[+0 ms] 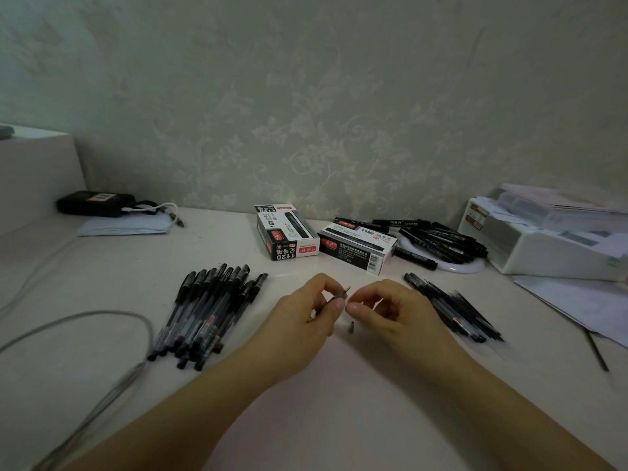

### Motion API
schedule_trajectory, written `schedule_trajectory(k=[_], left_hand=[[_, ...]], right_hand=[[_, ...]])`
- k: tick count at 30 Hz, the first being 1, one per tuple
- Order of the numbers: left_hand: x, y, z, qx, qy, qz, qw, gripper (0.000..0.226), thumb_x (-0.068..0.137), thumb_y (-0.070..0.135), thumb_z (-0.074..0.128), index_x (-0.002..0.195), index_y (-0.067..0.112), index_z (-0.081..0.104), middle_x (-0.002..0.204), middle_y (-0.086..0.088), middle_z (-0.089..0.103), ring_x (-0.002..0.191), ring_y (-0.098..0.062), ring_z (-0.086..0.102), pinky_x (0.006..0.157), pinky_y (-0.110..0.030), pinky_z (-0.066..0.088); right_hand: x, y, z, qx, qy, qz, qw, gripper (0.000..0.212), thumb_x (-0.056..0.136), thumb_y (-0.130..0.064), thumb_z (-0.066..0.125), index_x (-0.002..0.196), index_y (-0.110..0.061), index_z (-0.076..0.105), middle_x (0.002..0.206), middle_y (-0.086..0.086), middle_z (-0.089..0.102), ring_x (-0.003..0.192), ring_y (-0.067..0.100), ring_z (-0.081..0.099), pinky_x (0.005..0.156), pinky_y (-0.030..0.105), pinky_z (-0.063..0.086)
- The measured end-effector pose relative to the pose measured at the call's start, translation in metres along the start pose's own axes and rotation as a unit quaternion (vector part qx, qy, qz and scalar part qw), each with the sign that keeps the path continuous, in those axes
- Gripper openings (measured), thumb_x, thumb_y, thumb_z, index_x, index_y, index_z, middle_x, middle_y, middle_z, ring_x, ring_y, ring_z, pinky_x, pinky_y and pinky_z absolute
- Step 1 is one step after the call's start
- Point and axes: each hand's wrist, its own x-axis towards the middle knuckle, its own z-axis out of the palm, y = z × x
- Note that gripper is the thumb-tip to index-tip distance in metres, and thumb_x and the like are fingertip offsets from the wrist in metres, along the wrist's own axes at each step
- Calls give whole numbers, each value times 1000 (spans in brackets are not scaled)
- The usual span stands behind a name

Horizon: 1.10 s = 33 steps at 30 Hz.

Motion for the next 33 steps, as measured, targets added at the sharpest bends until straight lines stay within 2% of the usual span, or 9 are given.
schedule_trajectory(k=[4,8,10,13,15,17,22,27,33], left_hand=[[-1,-3,-2,68,-13,2,998,10,99,35,44,106,39,52,73,-1,60,59,-5,52,51,-15,41],[-3,-3,-2,125,-27,21,992,9,99,35,45,105,37,51,71,-3,59,66,-16,56,60,-29,47],[-3,-3,-2,136,-30,29,990,9,99,34,45,104,36,52,70,-4,59,64,-17,54,61,-33,47],[-3,-2,-3,132,-34,33,990,9,99,35,45,103,36,52,71,-5,60,66,-19,54,64,-37,48],[-4,-1,-2,127,-38,40,990,8,99,35,45,103,36,52,72,-6,60,66,-19,55,64,-38,48],[-4,1,-1,119,-44,52,990,8,99,35,46,103,36,52,73,-7,60,64,-19,53,63,-36,47],[-3,1,-3,112,-47,72,990,8,98,33,48,103,33,55,73,-5,59,61,-16,50,58,-30,42],[-2,2,-5,109,-39,75,990,7,97,34,50,102,34,55,74,-1,59,58,-8,46,59,-29,44],[-4,3,-6,142,-41,38,988,11,99,32,41,100,29,51,76,5,60,64,-9,53,63,-38,50]], right_hand=[[0,4,-1,-146,-37,-44,988,23,80,-47,74,97,-32,74,83,-11,62,78,3,56,68,13,44],[0,6,2,-186,-53,-64,979,11,86,-34,73,94,-27,76,83,-10,63,77,3,55,69,16,43],[-1,7,2,-157,-32,-58,985,5,86,-29,73,90,-26,75,80,-11,66,77,3,59,71,16,46],[2,6,0,17,22,8,1000,4,87,-21,73,85,-24,75,76,-6,72,69,3,65,67,17,53],[4,4,0,130,33,42,990,5,87,-15,73,85,-20,75,74,0,73,64,8,66,62,16,53],[4,3,1,177,19,51,983,5,87,-13,73,88,-16,76,76,3,74,64,9,67,62,17,53],[3,4,2,212,-11,59,976,6,86,-13,72,91,-12,75,79,6,75,67,11,68,64,18,54],[3,4,-1,254,-31,77,964,9,85,-7,72,93,-7,74,80,12,75,68,14,68,66,21,56],[3,2,0,227,-45,75,970,10,85,-7,72,95,-7,75,83,13,76,70,16,69,69,21,56]])
